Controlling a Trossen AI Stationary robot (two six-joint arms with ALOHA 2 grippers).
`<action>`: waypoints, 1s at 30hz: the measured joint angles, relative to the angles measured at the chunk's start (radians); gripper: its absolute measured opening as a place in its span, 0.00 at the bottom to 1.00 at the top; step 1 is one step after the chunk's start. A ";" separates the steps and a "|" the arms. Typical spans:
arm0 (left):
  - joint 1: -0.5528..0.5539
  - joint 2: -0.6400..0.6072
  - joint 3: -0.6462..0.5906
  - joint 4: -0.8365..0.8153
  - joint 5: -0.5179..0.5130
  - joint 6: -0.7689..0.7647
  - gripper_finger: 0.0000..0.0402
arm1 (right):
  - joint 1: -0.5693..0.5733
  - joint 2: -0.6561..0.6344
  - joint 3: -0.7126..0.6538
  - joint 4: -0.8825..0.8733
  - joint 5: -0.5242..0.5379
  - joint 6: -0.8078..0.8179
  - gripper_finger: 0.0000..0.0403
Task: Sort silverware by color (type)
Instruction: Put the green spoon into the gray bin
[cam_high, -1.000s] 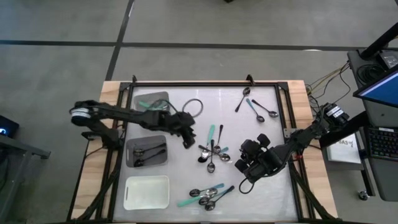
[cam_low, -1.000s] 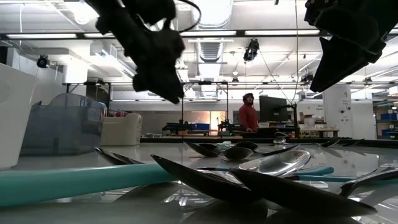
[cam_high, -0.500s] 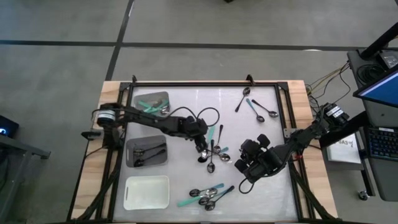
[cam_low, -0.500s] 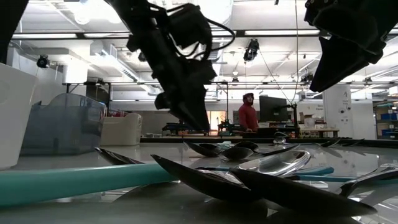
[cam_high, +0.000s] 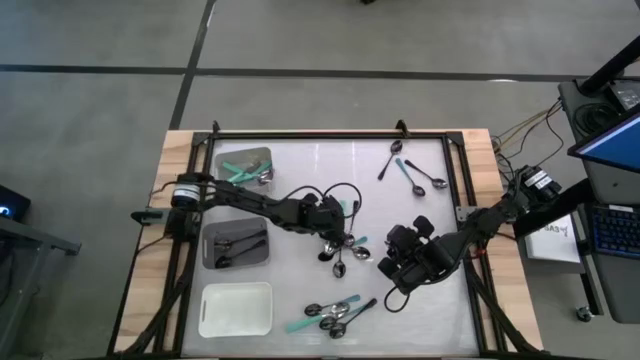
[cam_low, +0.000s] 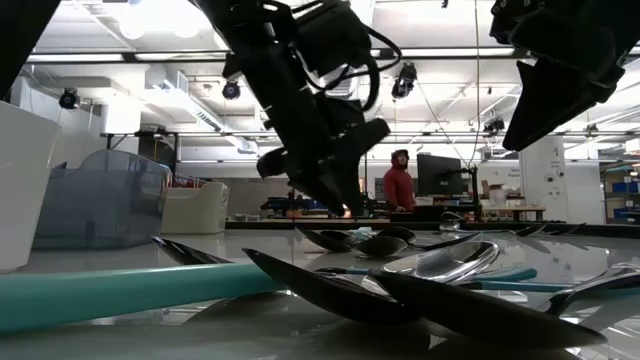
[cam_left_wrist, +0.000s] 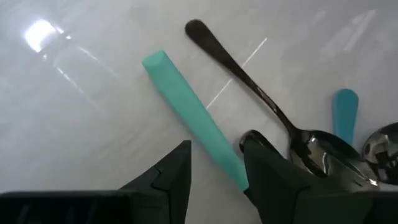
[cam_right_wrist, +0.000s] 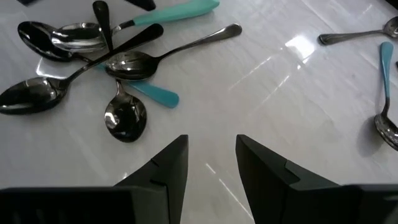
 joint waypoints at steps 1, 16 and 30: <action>-0.006 0.010 0.004 -0.002 -0.008 -0.015 0.32 | 0.000 0.000 0.000 0.000 0.000 -0.001 0.32; -0.037 0.080 0.003 0.004 -0.111 -0.201 0.32 | 0.005 0.000 0.000 0.000 -0.068 -0.031 0.32; -0.058 0.105 0.005 -0.014 -0.135 -0.266 0.10 | 0.048 0.000 0.000 0.007 -0.097 -0.017 0.32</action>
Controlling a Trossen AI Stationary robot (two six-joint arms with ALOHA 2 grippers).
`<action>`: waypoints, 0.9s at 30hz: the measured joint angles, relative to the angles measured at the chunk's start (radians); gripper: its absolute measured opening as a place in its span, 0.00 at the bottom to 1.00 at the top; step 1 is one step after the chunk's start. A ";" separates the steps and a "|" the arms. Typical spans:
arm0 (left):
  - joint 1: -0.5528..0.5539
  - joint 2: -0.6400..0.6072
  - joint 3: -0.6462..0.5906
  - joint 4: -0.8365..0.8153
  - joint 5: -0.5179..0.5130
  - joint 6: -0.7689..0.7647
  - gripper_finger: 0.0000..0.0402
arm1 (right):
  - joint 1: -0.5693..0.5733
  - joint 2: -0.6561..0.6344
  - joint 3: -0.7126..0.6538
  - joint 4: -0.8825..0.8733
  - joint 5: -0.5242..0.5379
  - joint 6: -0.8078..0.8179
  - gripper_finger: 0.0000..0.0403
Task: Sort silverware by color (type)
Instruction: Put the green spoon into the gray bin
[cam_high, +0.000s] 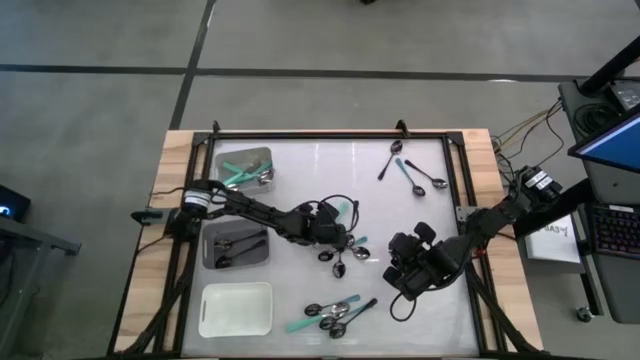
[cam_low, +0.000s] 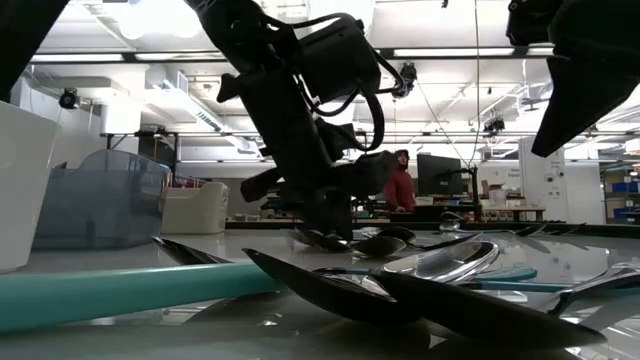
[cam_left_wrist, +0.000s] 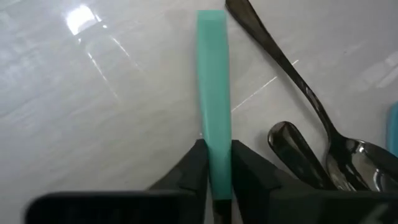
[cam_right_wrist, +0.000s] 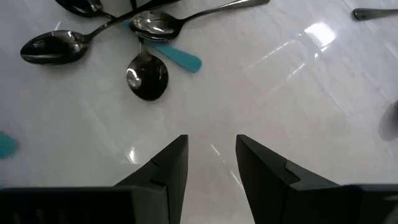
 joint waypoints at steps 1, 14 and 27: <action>0.000 -0.001 0.000 0.000 0.001 0.000 0.06 | 0.000 0.000 0.000 0.000 0.000 0.003 0.32; 0.030 -0.008 0.222 -0.346 -0.121 0.286 0.06 | 0.002 0.000 0.000 0.001 0.000 0.020 0.32; 0.131 -0.011 0.337 -1.167 -0.477 0.129 0.06 | 0.002 0.000 0.000 0.001 0.001 0.058 0.32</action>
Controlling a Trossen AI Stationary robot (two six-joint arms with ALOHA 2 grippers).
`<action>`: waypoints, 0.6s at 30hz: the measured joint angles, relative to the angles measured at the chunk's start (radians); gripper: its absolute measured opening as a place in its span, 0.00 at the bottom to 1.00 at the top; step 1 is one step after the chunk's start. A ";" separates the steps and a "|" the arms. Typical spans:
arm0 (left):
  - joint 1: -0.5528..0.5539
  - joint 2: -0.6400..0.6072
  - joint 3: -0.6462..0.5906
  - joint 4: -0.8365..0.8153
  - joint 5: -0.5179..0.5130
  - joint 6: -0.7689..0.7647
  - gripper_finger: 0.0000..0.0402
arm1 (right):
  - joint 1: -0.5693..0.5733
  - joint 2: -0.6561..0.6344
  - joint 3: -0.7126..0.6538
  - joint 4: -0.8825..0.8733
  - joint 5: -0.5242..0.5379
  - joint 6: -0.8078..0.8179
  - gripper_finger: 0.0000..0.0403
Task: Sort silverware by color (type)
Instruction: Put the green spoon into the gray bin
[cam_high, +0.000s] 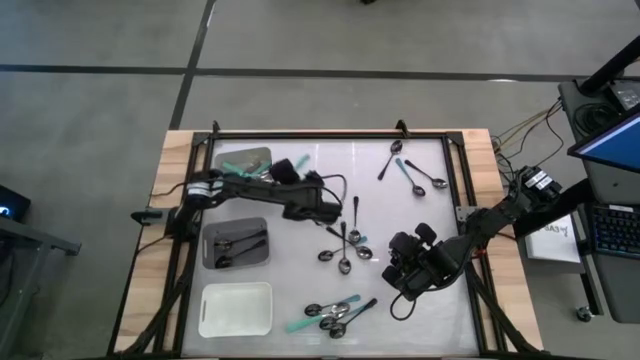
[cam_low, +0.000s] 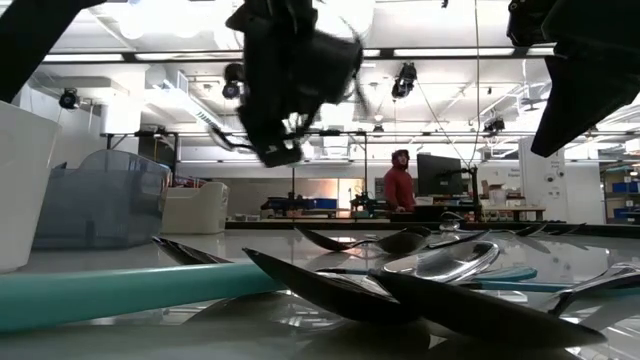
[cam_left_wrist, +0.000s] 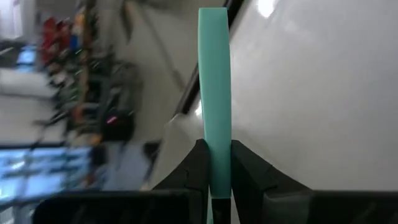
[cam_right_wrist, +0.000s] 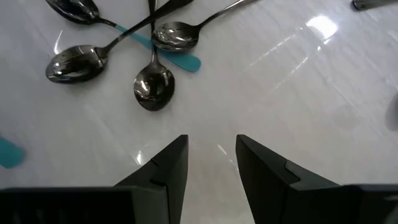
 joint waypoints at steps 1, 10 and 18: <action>0.008 0.000 -0.011 -0.042 -0.003 -0.025 0.06 | 0.000 0.000 0.000 0.000 0.000 0.000 0.32; 0.033 -0.104 -0.150 -0.065 -0.044 -0.093 0.06 | 0.000 0.000 -0.003 -0.004 0.042 -0.002 0.32; 0.073 -0.378 -0.434 -0.017 -0.003 -0.145 0.06 | 0.000 0.000 -0.020 0.000 0.053 0.020 0.32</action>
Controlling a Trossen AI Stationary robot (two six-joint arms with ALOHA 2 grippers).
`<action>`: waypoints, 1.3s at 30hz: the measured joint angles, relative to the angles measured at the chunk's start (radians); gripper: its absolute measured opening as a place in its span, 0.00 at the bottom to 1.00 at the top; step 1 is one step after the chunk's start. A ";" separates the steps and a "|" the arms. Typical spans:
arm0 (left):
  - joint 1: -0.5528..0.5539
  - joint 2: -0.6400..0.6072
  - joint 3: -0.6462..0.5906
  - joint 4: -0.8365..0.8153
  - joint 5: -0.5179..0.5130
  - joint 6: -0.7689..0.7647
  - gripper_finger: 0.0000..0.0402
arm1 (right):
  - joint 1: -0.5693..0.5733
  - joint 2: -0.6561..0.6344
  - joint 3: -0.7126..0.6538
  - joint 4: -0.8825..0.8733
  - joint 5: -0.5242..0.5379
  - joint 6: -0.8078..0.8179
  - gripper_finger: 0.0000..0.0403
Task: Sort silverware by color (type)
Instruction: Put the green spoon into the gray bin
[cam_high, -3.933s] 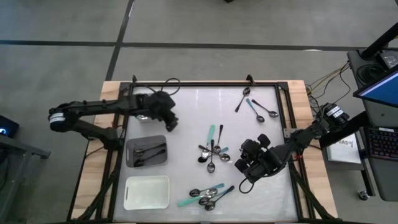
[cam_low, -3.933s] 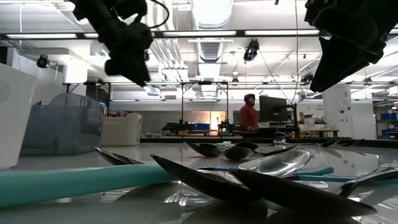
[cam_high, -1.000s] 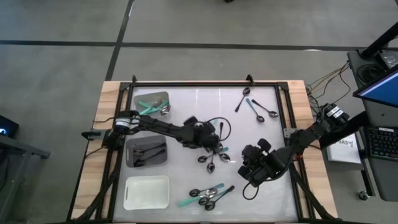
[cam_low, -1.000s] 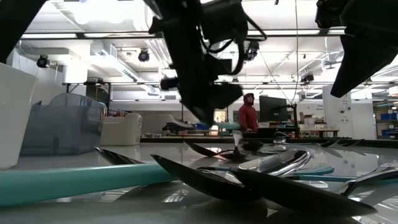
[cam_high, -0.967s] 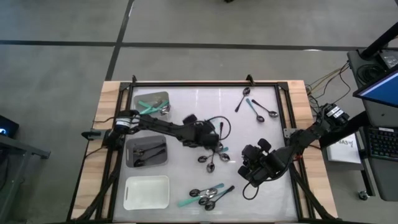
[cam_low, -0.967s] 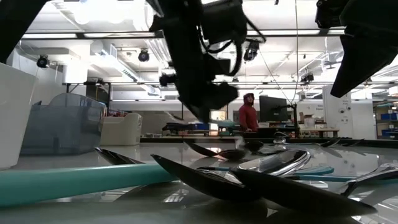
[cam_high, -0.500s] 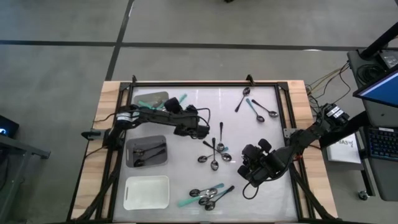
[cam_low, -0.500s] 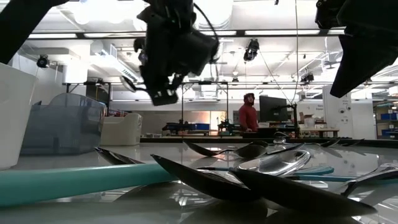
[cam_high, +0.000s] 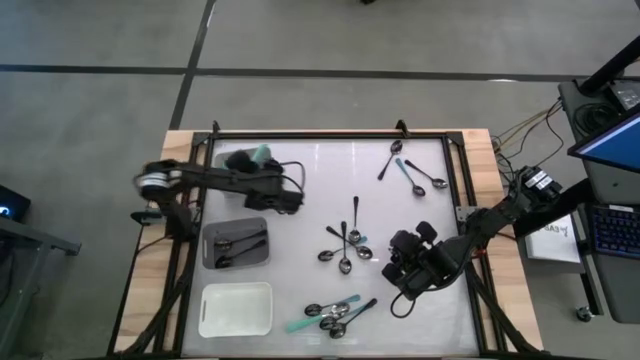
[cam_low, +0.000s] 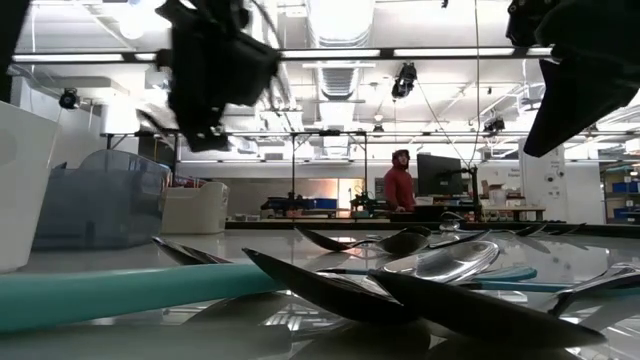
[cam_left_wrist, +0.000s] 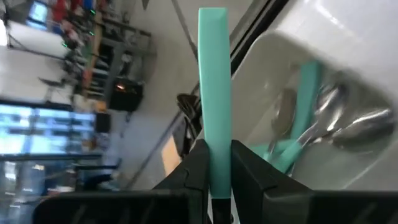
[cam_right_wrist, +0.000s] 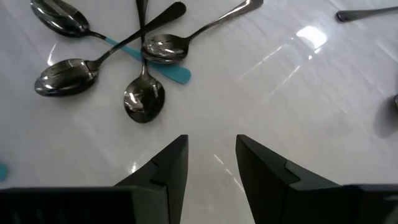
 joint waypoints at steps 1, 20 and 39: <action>0.007 -0.046 -0.042 0.031 0.011 0.016 0.06 | 0.000 0.000 -0.005 -0.001 0.001 0.005 0.32; 0.233 -0.546 -0.419 0.668 0.298 0.632 0.09 | 0.000 0.000 -0.024 0.001 0.001 0.068 0.32; 0.265 -0.526 -0.416 0.685 0.320 0.713 0.19 | 0.000 0.000 -0.024 0.001 0.001 0.067 0.32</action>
